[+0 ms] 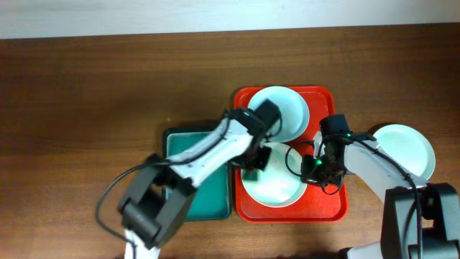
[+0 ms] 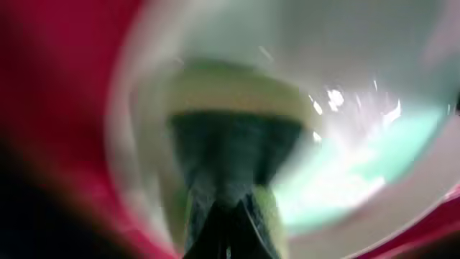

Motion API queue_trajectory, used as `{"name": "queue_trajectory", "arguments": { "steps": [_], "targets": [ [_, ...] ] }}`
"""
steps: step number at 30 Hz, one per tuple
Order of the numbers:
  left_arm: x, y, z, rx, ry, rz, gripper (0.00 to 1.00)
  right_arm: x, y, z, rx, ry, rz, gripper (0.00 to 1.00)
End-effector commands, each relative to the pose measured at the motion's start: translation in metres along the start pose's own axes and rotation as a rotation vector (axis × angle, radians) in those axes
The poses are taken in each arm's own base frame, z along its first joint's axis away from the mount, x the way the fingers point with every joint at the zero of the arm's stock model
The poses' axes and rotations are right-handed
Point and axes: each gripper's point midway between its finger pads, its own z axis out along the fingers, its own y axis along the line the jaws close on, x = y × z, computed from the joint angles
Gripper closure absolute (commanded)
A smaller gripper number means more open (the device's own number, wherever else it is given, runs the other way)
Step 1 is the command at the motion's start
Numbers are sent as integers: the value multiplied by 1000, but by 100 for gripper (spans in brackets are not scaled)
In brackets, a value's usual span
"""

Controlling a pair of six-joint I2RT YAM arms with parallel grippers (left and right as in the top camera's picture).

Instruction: Clean dirty plates on tray and stack at the side

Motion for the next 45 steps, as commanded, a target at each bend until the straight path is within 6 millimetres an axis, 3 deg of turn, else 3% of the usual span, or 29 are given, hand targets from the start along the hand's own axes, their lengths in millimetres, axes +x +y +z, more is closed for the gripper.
{"name": "queue_trajectory", "arguments": {
  "steps": [1, 3, 5, 7, 10, 13, 14, 15, 16, 19, 21, 24, 25, 27, 28, 31, 32, 34, 37, 41, 45],
  "targets": [
    [-23, 25, -76, -68, -235, -20, 100, 9, -23, 9, 108, 25, 17, 96],
    [-19, 39, -99, -66, -262, -57, 100, 10, -23, 9, 110, 31, 18, 96],
    [-11, 69, -104, -109, -227, -124, 100, 11, -23, 9, 111, 33, 18, 96],
    [1, 112, -88, -207, -177, -202, 100, 10, -23, 9, 110, 30, 17, 96],
    [23, 140, -47, -228, -96, -266, 100, 10, -23, 9, 109, 32, 1, 96],
    [38, 150, -29, -233, -63, -322, 100, 10, -22, 9, 105, 34, -13, 96],
    [37, 150, -29, -232, -67, -322, 89, 10, -22, 9, 102, 35, -12, 96],
    [37, 149, -29, -226, -65, -322, 70, 11, -21, 9, 100, 39, -12, 96],
    [37, 145, -28, -207, -60, -322, 61, 13, -22, 9, 102, 47, -10, 96],
    [34, 137, -35, -160, -67, -322, 59, 16, -18, -4, 101, 56, -57, 96],
    [30, 142, -68, -146, -123, -352, 57, 6, -7, -38, 104, 6, -73, 96],
    [32, 164, -135, -124, -275, -435, 37, -6, 22, -85, 84, -72, -134, 96],
    [37, 173, -160, -118, -342, -468, 27, -9, 40, -102, 76, -94, -179, 96],
    [48, 186, -192, -114, -443, -519, 20, -13, 74, -122, 54, -142, -265, 96],
    [59, 195, -219, -114, -529, -555, 13, -15, 102, -132, 27, -188, -321, 96],
    [78, 196, -257, -113, -667, -571, 0, -13, 162, -130, -54, -278, -425, 96],
    [83, 193, -266, -112, -704, -566, 0, -10, 183, -124, -78, -296, -458, 96],
    [92, 189, -275, -109, -734, -561, 1, -10, 206, -110, -38, -349, -501, 96],
    [105, 187, -268, -113, -684, -569, 1, -24, 212, -106, 129, -498, -551, 96],
    [106, 187, -268, -113, -681, -570, 0, -22, 221, -143, 321, -716, -608, 96],
    [106, 187, -268, -113, -680, -570, 0, -3, 230, -172, 519, -902, -693, 96]
  ]
}}
